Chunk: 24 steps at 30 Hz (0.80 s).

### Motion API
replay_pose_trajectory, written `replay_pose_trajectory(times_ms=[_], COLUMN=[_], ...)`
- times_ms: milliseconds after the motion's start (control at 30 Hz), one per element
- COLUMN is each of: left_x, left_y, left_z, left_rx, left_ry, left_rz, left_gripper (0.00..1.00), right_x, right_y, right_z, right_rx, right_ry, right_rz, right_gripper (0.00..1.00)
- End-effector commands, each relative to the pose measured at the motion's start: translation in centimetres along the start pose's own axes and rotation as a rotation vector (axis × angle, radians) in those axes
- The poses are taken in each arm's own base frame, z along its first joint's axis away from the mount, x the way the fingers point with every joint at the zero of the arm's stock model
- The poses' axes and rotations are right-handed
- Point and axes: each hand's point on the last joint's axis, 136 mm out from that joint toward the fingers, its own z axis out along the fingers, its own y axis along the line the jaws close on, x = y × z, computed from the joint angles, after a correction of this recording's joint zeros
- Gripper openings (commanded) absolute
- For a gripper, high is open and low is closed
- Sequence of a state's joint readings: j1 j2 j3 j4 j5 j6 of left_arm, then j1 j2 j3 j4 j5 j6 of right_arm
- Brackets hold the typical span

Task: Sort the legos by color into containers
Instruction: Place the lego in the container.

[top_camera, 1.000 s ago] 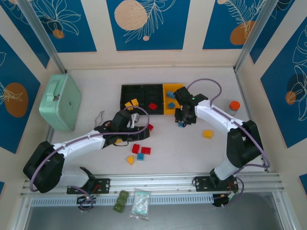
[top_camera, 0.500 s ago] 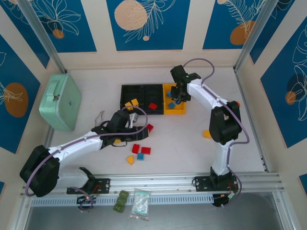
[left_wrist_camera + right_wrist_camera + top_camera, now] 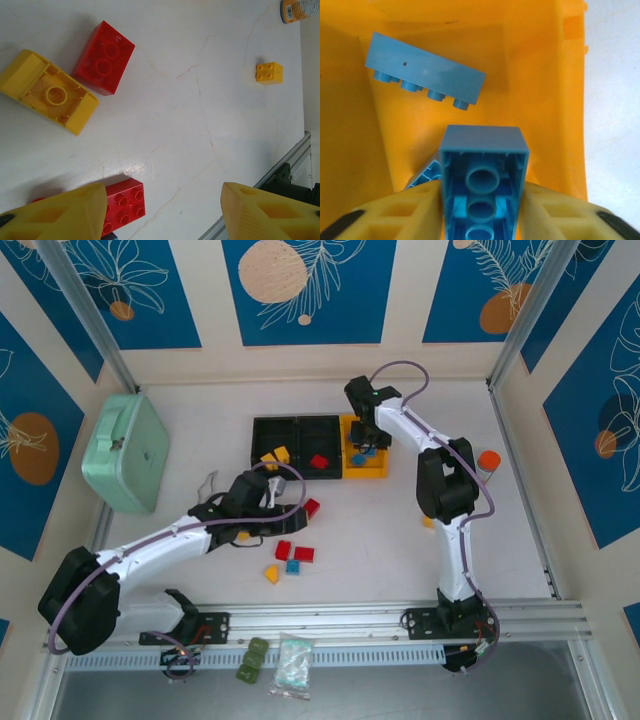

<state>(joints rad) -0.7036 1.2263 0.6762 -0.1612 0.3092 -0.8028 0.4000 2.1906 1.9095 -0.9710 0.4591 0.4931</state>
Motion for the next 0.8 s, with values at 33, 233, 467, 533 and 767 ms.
replay_pose_trajectory(times_ms=[33,233,467,533,767], left_x=[-0.3,-0.4,-0.2,-0.1,0.6], left_y=[-0.8,-0.4,2.3,3.6,7.4], left_z=[-0.9,-1.6,-3.6,-4.5,-6.3], left_rx=[0.004,-0.019,-0.166,-0.240,-0.411], left_ry=[-0.024,-0.044,-0.088,-0.103,-0.125], left_rz=[0.033,0.033,-0.005,-0.022,-0.085], left_gripper=[0.61,0.62,0.63,0.63,0.64], right_x=[-0.1,-0.7,0.8,1.9,7.6], right_y=[0.0,1.1,2.6,3.0,4.8], right_z=[-0.6,-3.7,-9.0,-10.3,-13.4], right_rx=[0.029,-0.026,-0.182,-0.229,-0.503], right_ry=[0.001,-0.058,-0.139,-0.149,-0.157], right_rz=[-0.015,-0.017,0.002,-0.001,-0.034], right_gripper=[0.52,0.56,0.56,0.56,0.65])
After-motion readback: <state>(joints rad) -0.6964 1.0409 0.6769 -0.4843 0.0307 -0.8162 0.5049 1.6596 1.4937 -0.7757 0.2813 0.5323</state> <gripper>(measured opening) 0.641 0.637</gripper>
